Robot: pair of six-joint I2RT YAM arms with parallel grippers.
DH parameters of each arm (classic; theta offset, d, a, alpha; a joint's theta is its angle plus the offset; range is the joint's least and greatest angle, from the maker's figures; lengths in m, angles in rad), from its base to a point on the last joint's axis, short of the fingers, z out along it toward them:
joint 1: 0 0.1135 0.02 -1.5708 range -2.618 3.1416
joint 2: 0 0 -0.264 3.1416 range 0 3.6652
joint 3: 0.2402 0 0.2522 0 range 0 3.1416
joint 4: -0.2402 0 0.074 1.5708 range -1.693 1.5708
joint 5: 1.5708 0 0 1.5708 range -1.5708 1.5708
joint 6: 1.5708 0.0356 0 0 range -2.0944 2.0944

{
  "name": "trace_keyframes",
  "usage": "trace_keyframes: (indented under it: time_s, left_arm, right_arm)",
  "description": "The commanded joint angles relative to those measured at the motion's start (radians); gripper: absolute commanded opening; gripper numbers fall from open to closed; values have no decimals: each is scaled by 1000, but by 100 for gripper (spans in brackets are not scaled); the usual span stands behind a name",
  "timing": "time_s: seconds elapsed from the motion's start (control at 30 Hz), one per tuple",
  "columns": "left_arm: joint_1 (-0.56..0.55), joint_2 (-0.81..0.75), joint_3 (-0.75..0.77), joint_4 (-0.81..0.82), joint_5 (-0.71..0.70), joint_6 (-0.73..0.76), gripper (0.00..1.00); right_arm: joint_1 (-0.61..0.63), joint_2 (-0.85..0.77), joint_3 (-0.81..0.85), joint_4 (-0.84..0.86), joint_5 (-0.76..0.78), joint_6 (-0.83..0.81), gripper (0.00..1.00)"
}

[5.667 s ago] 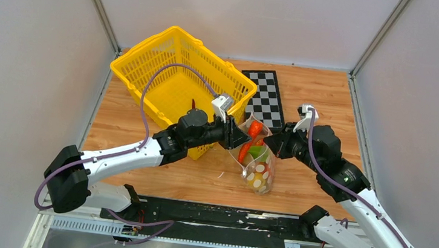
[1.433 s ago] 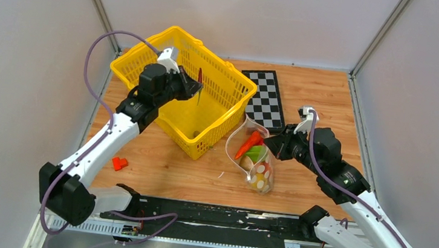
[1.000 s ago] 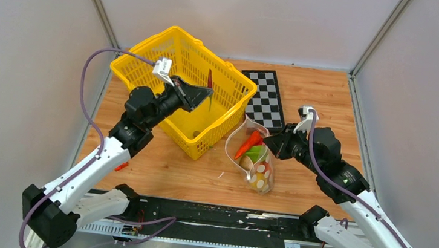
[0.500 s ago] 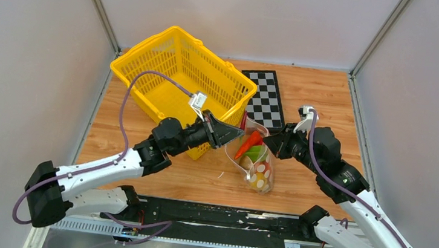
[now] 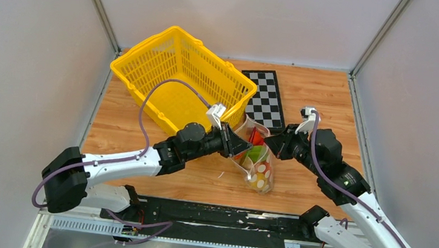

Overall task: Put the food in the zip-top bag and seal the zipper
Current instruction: Place the fake vegetable in the zipper food storage bag.

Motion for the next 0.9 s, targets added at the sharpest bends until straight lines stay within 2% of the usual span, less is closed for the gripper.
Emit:
trace_keyframes:
  time_s: [0.0, 0.07, 0.13, 0.23, 0.33, 0.43, 0.6, 0.7, 0.73, 0.87]
  left_arm:
    - [-4, 22, 64, -55, -29, 16, 31]
    - [-5, 15, 90, -121, -36, 64, 52]
    - [-5, 5, 120, -188, -37, 134, 67]
    - [-5, -13, 174, -291, -36, 228, 78]
    - [-5, -37, 239, -377, -8, 317, 85]
    - [-4, -37, 333, -516, 11, 424, 86]
    - [-4, -9, 481, -753, -100, 617, 87]
    - [-5, -10, 532, -839, -149, 705, 89]
    - [-4, -26, 531, -845, -157, 737, 93]
    - [-3, -77, 539, -873, -112, 838, 99]
  right_arm:
    - [3, -16, 10, 46, 20, 14, 0]
    - [3, -19, 11, 41, 26, 14, 0]
    - [4, -24, 7, 40, 30, 12, 0]
    - [2, -25, 3, 45, 25, 10, 0]
    - [2, -21, 1, 63, -23, -34, 0]
    - [2, -20, 10, 66, -72, -102, 0]
    - [2, -42, 41, 63, -178, -226, 0]
    - [3, -41, 72, 25, -299, -321, 0]
    - [3, -36, 85, 4, -353, -355, 0]
    - [3, -17, 134, -57, -585, -461, 0]
